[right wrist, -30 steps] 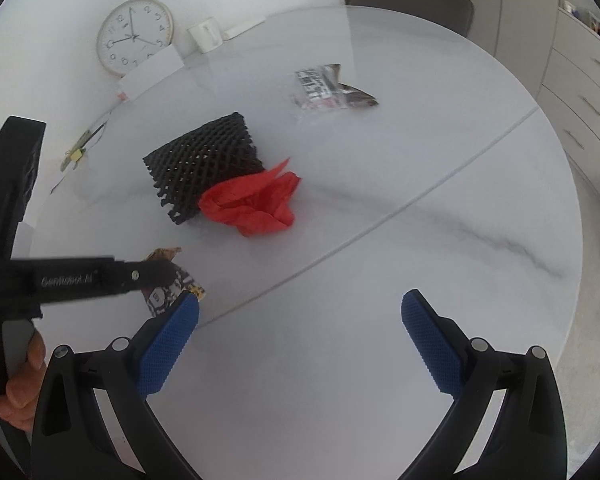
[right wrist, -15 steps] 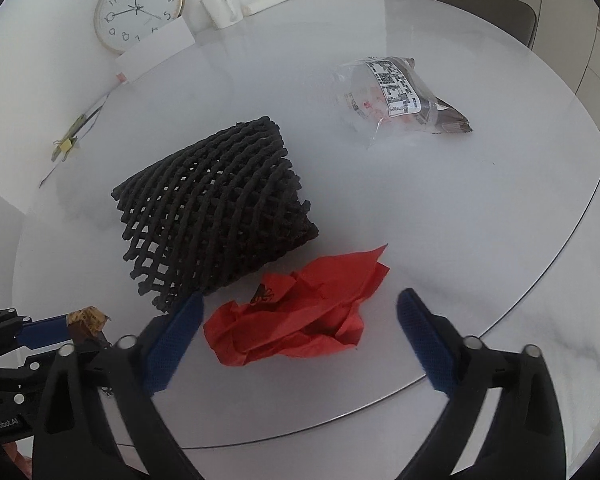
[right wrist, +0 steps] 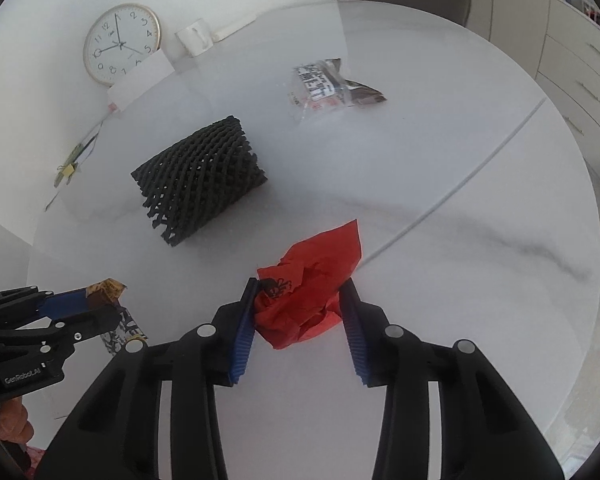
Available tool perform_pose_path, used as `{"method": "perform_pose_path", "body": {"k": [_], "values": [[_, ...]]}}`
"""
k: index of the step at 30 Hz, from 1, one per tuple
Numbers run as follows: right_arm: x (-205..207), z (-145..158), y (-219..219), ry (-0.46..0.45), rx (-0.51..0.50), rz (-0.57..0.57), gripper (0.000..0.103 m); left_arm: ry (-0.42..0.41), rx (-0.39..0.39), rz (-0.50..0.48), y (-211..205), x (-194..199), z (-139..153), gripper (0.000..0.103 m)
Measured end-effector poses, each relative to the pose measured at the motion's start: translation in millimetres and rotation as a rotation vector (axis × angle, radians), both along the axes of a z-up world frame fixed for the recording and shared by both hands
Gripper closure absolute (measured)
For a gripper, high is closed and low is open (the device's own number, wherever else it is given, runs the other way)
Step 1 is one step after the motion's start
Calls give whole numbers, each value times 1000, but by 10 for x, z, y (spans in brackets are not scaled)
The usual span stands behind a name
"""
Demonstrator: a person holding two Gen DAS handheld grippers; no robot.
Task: Collect trash
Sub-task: 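Drop the snack box into the wastebasket with the left gripper while the right drops the red tissue, then move both grippers back over the table toward the black foam net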
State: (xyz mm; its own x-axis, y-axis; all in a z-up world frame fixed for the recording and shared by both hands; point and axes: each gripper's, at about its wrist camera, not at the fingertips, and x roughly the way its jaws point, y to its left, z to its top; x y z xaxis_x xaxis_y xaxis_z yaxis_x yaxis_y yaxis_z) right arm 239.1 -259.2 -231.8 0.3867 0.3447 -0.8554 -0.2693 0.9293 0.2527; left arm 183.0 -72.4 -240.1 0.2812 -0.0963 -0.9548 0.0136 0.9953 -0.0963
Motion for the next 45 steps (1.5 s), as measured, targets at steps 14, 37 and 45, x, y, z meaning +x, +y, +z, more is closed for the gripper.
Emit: {"method": "perform_pose_path", "body": {"k": [14, 37, 45], "values": [[-2320, 194, -1771, 57, -21, -311, 62, 71, -94, -522, -1780, -1281, -25, 65], [-3301, -181, -2452, 115, 43, -360, 62, 276, -3, -529, -2397, -2005, -760, 56], [-3148, -12, -2248, 94, 22, -327, 48, 137, 11, -513, -2292, -1910, -368, 38]]}}
